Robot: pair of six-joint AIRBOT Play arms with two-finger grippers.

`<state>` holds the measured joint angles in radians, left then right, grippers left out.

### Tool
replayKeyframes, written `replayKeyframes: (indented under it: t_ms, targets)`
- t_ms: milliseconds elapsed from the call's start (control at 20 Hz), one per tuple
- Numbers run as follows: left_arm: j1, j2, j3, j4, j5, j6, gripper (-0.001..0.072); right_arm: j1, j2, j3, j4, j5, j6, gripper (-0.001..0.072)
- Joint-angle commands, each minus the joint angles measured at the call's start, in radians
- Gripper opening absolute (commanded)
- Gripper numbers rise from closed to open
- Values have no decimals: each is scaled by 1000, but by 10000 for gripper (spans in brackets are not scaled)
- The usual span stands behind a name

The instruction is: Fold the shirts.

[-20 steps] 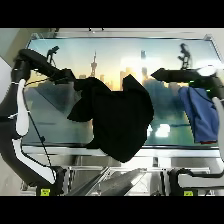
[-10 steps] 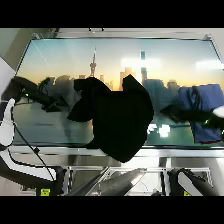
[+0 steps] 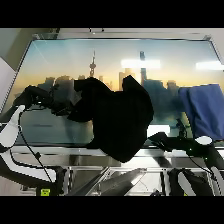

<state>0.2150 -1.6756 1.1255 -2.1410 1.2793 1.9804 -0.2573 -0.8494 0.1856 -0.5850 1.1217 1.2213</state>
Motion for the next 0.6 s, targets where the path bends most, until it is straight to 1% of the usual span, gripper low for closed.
replayKeyframes:
  t_ms: [0, 50, 150, 200, 300, 350, 450, 500, 550]
  targets:
    - [-19, -42, -8, -5, 11, 14, 630, 116, 8, -32, 6, -40, 35, 463]
    - [-19, -40, -8, -29, 22, 28, 426, 167, 8, -32, 6, -64, 54, 464]
    - [-18, -18, -8, -43, 24, 48, 130, 274, 5, -32, 11, -143, 100, 464]
    - [-18, -2, -8, -51, 25, 60, 24, 327, -1, -32, 35, -192, 104, 464]
    - [-13, 39, -1, -58, 19, 63, 25, 417, -34, -32, 121, -291, 102, 464]
    - [-6, 56, 16, -59, 24, 62, 25, 457, -60, -32, 165, -335, 82, 463]
    - [13, 75, 66, -59, 48, 60, 25, 533, -129, -32, 248, -386, 27, 463]
    - [21, 80, 90, -59, 64, 60, 25, 563, -169, -31, 301, -390, -17, 463]
    - [33, 82, 117, -59, 85, 53, 24, 584, -206, -28, 370, -388, -82, 462]
